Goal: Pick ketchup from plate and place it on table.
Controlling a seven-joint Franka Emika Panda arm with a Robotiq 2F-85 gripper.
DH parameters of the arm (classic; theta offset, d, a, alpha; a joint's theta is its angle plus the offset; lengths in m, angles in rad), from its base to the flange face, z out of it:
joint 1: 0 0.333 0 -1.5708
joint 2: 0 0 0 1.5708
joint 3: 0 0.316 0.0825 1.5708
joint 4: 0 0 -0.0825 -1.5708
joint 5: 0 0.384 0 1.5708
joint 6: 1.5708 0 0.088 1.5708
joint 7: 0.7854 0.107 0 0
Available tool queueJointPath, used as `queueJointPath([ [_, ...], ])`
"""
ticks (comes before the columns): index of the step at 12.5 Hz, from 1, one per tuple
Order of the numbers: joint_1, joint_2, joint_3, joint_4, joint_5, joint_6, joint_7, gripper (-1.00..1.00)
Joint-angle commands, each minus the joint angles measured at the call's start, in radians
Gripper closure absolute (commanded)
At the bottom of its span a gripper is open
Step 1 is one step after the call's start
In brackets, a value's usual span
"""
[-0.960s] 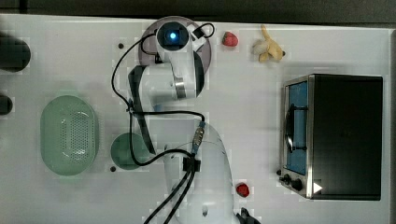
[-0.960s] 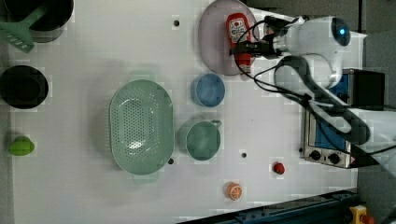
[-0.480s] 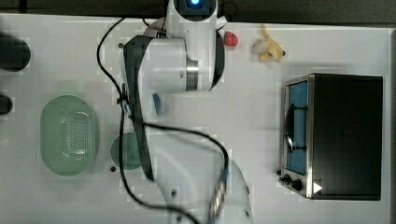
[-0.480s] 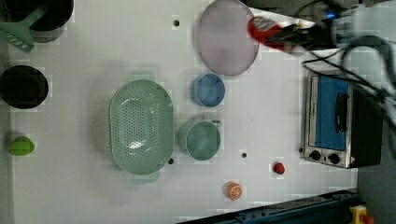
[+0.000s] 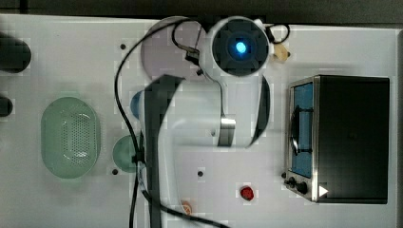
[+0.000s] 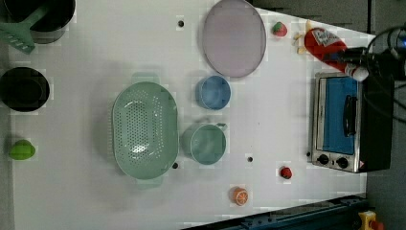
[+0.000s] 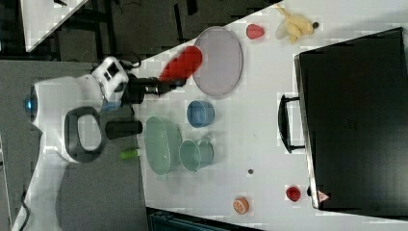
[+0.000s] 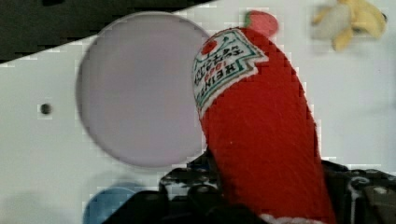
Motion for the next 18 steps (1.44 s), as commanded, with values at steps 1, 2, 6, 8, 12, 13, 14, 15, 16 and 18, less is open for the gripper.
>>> queueJointPath([
  [1,0.0,0.004,-0.022,-0.173,0.001,0.027,0.006,-0.21],
  [2,0.0,-0.013,-0.03,-0.231,0.001,0.046,0.006,-0.21],
  [6,0.0,-0.014,-0.045,-0.436,0.001,0.233,0.007,-0.21],
  [8,0.003,0.017,-0.045,-0.487,0.001,0.286,0.007,-0.21],
  [12,0.002,0.124,-0.046,-0.484,0.001,0.337,0.007,-0.21],
  [13,0.002,0.139,-0.048,-0.485,0.001,0.373,0.007,-0.26],
  [14,0.002,0.143,-0.049,-0.487,0.001,0.396,0.007,-0.46],
  [15,0.002,0.138,-0.047,-0.486,0.001,0.399,0.006,-0.68],
  [16,0.003,0.125,-0.044,-0.485,0.001,0.393,0.007,-0.9],
  [18,0.003,0.079,-0.038,-0.473,0.003,0.356,0.012,-1.0],
])
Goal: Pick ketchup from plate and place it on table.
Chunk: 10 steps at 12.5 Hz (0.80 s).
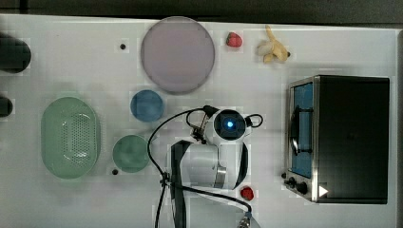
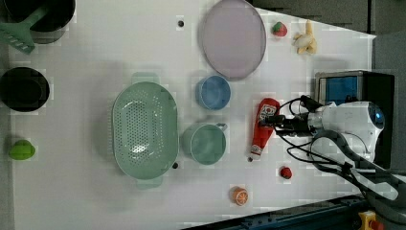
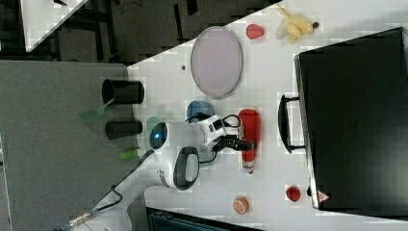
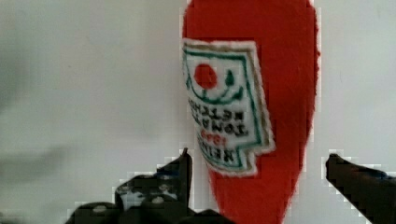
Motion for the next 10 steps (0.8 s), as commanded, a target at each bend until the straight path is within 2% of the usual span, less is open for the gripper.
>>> queueJointPath([
  [1,0.0,-0.116,0.013,0.054,0.005,-0.032,0.04,-1.0],
  [5,0.0,-0.26,0.035,0.199,0.005,-0.21,0.34,-1.0],
  [7,0.0,-0.311,0.042,0.312,0.005,-0.378,0.501,-1.0],
  [10,0.0,-0.336,0.046,0.506,0.005,-0.682,0.551,-1.0],
])
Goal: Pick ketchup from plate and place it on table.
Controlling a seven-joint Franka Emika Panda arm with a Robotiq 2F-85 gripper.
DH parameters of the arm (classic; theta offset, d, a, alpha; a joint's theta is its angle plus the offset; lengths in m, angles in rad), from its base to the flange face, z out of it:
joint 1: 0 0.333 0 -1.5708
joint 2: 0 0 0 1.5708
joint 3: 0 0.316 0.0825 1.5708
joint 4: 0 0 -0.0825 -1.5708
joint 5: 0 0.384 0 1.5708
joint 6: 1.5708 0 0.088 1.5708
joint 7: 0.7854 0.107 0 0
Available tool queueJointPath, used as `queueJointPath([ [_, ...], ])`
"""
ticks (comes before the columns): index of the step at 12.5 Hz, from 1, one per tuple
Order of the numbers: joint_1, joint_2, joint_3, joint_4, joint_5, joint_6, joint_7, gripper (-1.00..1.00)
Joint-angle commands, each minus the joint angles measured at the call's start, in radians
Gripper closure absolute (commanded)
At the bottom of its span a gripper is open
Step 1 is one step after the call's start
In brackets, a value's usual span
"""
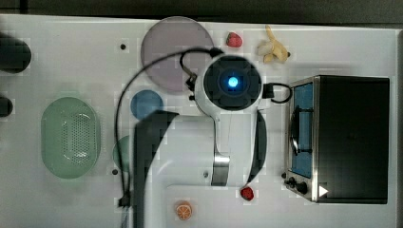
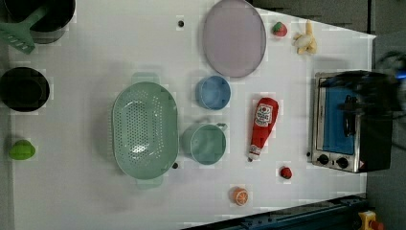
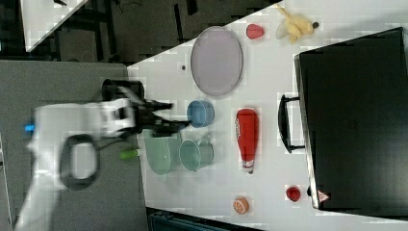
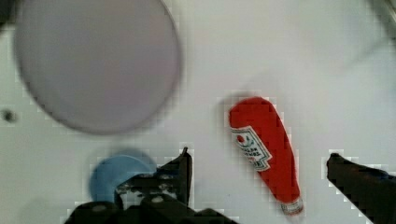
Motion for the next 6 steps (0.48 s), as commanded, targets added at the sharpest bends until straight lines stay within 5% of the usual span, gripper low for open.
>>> queueJointPath([
  [1,-0.004,-0.012,-0.008,0.164,0.0,-0.206,0.141,-1.0],
  [6,-0.004,-0.012,-0.016,0.272,-0.003,-0.362,0.141,-1.0],
])
